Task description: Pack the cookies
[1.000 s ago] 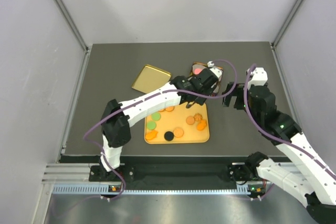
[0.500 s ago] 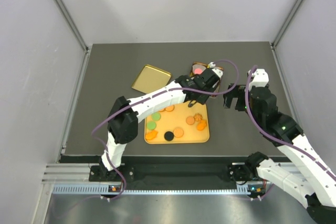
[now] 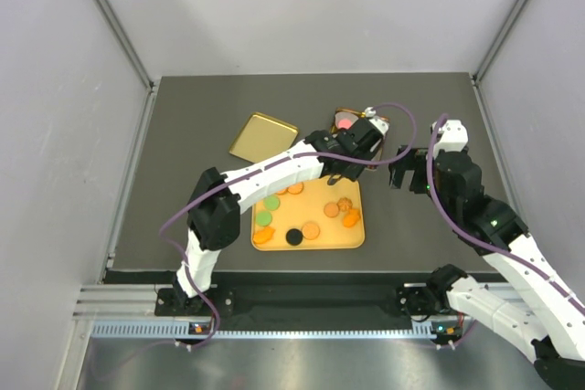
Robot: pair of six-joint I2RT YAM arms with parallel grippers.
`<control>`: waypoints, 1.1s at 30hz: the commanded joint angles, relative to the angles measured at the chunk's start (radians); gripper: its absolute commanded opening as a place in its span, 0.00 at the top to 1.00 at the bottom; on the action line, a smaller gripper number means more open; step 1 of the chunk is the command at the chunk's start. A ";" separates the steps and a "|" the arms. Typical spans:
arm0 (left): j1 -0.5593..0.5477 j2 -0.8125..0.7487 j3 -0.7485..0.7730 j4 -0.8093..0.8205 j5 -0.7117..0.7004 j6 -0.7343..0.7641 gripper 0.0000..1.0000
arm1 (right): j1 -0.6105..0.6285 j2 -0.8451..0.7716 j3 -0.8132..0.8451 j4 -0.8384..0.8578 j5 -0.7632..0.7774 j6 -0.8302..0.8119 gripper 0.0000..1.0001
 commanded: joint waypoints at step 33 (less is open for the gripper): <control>0.005 -0.413 -0.181 -0.033 0.095 -0.021 0.54 | -0.007 0.015 0.022 0.036 0.012 -0.002 0.00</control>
